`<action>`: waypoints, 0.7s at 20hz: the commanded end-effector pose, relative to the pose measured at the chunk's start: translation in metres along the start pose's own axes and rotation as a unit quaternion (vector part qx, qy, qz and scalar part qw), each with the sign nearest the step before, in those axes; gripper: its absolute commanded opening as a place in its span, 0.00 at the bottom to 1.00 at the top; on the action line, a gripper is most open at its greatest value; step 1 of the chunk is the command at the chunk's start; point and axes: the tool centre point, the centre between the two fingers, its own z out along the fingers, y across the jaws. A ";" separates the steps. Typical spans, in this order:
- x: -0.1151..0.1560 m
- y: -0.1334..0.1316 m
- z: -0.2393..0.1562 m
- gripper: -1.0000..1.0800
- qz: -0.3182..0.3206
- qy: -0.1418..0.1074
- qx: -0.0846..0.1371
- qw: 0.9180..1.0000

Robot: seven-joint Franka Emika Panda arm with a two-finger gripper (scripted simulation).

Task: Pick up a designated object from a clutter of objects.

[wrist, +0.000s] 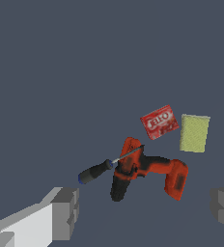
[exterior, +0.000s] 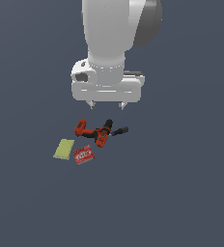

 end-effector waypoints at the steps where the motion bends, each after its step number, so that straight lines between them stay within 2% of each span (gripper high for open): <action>1: 0.000 -0.001 -0.001 0.96 -0.001 0.000 0.000 1.000; 7: 0.003 0.002 0.005 0.96 0.012 0.000 0.002 1.000; 14: 0.014 0.010 0.028 0.96 0.068 0.000 0.009 0.998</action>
